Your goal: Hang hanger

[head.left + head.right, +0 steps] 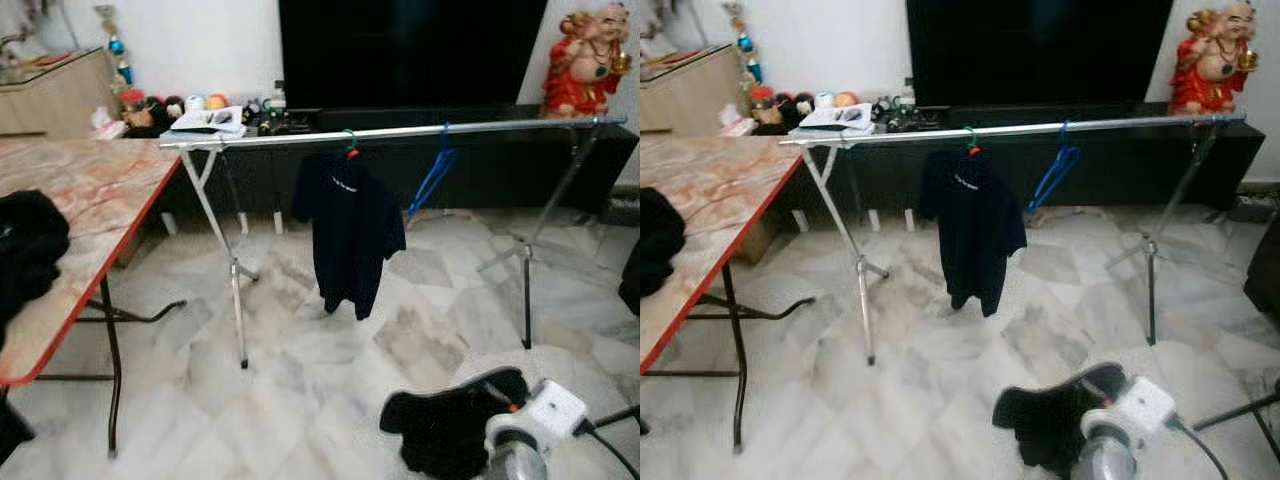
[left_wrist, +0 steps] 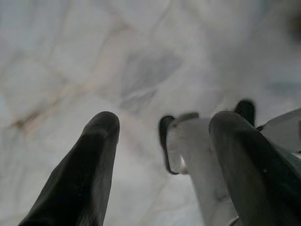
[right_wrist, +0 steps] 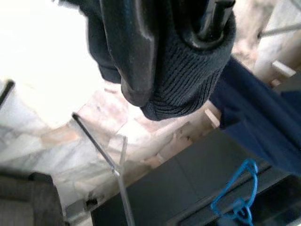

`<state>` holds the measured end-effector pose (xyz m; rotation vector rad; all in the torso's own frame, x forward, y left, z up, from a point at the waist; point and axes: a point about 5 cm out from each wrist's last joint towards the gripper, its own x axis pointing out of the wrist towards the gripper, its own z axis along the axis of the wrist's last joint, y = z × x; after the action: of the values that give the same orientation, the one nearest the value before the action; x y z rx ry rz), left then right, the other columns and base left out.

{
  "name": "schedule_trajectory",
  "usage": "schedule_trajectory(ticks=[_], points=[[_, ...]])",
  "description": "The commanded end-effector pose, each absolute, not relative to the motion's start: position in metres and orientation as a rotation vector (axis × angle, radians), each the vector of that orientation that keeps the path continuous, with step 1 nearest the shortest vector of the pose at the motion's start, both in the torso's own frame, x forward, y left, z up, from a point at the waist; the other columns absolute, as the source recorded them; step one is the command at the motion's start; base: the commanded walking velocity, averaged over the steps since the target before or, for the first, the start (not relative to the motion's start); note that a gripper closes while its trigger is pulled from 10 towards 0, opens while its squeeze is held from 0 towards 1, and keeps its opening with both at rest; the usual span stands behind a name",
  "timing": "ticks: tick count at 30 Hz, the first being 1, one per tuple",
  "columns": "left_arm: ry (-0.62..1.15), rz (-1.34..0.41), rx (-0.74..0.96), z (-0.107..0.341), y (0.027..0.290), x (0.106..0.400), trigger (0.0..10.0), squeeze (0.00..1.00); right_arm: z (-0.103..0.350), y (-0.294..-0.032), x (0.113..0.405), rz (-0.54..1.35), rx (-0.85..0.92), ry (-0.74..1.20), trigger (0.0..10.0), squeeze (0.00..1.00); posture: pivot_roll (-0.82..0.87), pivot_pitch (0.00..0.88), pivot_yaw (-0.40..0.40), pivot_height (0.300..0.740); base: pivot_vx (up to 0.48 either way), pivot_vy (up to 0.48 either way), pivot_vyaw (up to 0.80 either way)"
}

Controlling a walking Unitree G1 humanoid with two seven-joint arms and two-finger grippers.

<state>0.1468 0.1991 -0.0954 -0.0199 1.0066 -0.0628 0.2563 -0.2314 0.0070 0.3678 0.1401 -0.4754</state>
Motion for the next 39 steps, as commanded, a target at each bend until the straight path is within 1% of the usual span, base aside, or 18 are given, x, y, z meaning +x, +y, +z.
schedule_trajectory(ticks=[1, 7, 22, 25, 39], points=[[1.042, -0.018, 0.001, -0.0962, 0.2152, 0.1386, 10.0, 0.0, 0.0166, -0.2231, 0.267, -0.445, 0.373, 0.102, 10.0, 0.0, 0.05, 0.005, 0.029, 0.74, 0.341, 0.0, 0.0], [1.065, -0.004, 0.003, -0.0982, 0.2178, 0.1325, 10.0, 0.0, 0.0173, -0.2236, 0.268, -0.445, 0.372, 0.105, 10.0, 0.0, 0.05, 0.008, 0.024, 0.74, 0.342, 0.0, 0.0], [1.083, 0.002, -0.006, -0.1007, 0.2129, 0.1287, 10.0, 0.0, 0.0187, -0.2243, 0.2704, -0.438, 0.369, 0.113, 10.0, 0.0, 0.05, 0.016, 0.017, 0.74, 0.345, 0.0, 0.0], [1.083, 0.003, -0.007, -0.1007, 0.2125, 0.1288, 10.0, 0.0, 0.0184, -0.2243, 0.2709, -0.435, 0.368, 0.12, 10.0, 0.0, 0.05, 0.015, 0.016, 0.74, 0.349, 0.0, -0.46], [1.076, -0.002, -0.009, -0.0999, 0.2129, 0.1309, 10.0, 0.0, 0.0186, -0.2234, 0.2722, -0.428, 0.369, 0.129, 10.0, 0.0, 0.05, 0.031, 0.016, 0.74, 0.35, 0.0, -0.8]])
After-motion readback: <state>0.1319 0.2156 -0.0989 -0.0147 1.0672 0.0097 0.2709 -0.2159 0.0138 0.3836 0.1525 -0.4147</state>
